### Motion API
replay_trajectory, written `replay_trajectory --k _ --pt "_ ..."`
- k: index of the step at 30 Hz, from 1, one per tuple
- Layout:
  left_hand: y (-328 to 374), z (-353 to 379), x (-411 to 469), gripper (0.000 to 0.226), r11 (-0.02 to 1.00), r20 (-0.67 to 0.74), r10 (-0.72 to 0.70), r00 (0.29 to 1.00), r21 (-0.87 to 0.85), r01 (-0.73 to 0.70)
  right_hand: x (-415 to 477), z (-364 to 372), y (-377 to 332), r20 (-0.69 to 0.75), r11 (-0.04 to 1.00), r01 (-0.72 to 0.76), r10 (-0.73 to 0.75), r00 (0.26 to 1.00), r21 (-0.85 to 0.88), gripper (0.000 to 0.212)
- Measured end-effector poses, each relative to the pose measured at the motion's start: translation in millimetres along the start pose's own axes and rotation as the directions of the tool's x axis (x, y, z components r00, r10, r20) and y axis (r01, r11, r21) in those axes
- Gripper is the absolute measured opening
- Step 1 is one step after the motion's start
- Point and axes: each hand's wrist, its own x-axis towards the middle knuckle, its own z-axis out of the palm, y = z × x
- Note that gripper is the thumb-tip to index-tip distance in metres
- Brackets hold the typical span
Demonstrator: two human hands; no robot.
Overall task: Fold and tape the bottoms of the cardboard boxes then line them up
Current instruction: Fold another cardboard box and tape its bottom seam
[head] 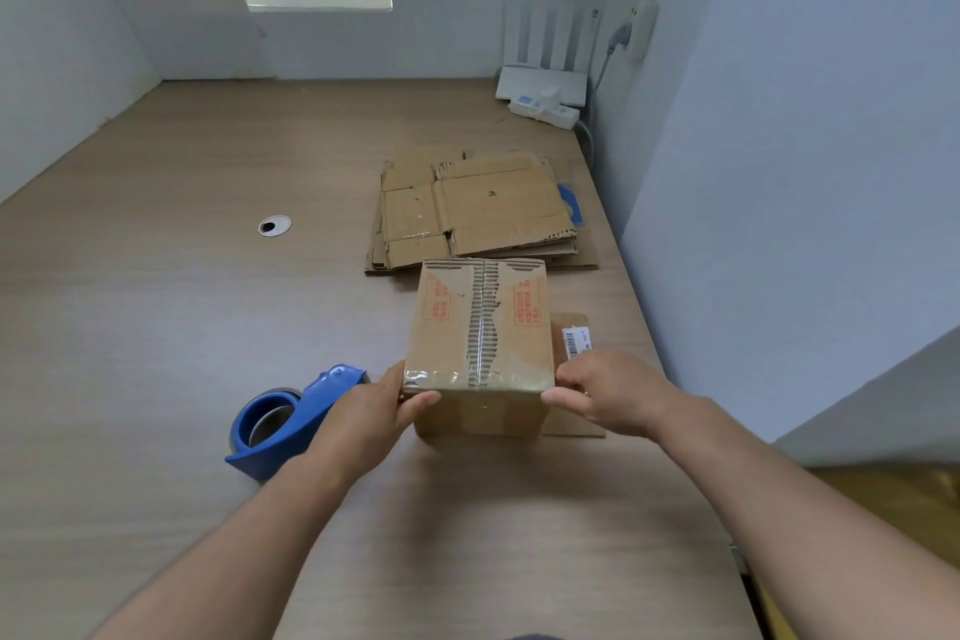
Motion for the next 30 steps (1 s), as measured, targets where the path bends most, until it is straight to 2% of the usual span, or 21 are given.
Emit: replay_trajectory --k 2,3,5,10,12,13,15,17,19,22,24,26,28,30 --pt "-1 2 2 0.052 1.000 -0.026 -0.009 1.000 -0.020 0.008 4 6 2 -0.125 0.988 0.073 -0.090 0.988 -0.133 0.042" --pt "-2 3 3 0.052 1.000 -0.036 -0.012 0.999 -0.026 0.011 6 14 5 -0.238 0.968 0.114 -0.168 0.957 -0.224 0.045" --pt "-1 4 4 0.051 1.000 -0.043 -0.017 0.999 -0.024 0.016 6 32 8 -0.406 0.938 0.114 -0.249 0.879 -0.329 0.038" --pt "3 3 2 0.052 0.999 -0.033 -0.036 0.999 -0.001 0.036 3 48 -2 -0.491 0.962 0.049 -0.180 0.852 -0.268 0.035" --pt "12 5 -2 0.057 0.996 -0.023 -0.082 0.996 -0.035 0.081 0 38 -16 -0.463 0.981 -0.020 -0.073 0.883 -0.192 0.047" --pt "18 8 -5 0.063 0.991 -0.025 -0.125 0.992 -0.057 0.124 0 33 -23 -0.414 0.979 -0.114 0.035 0.909 -0.168 0.058" --pt "30 15 -8 0.075 0.968 -0.063 -0.246 0.967 -0.064 0.242 4 29 -38 -0.349 0.930 -0.301 0.216 0.912 -0.211 0.080" --pt "38 21 -7 0.078 0.942 -0.130 -0.333 0.934 -0.003 0.335 8 21 -53 -0.339 0.886 -0.400 0.311 0.888 -0.235 0.083" --pt "38 22 -5 0.073 0.935 -0.174 -0.338 0.925 0.053 0.351 10 21 -53 -0.354 0.880 -0.407 0.310 0.882 -0.245 0.077" --pt "23 20 -5 0.060 0.960 -0.158 -0.264 0.951 0.052 0.276 8 31 -39 -0.408 0.948 -0.299 0.232 0.883 -0.109 0.057" --pt "11 20 -7 0.047 0.976 -0.121 -0.217 0.969 -0.025 0.215 4 39 -30 -0.504 0.983 -0.173 0.118 0.856 -0.063 0.043" --pt "3 18 -11 0.037 0.972 -0.107 -0.197 0.975 -0.154 0.179 -4 47 -26 -0.542 0.991 -0.132 0.113 0.832 0.004 0.035" --pt "-3 17 -16 0.033 0.957 -0.136 -0.186 0.973 -0.251 0.148 -8 51 -26 -0.459 0.985 -0.066 0.134 0.878 0.161 0.031" --pt "-6 15 -19 0.027 0.954 -0.183 -0.165 0.969 -0.278 0.110 -14 48 -24 -0.292 0.914 -0.058 0.188 0.938 0.401 0.027"
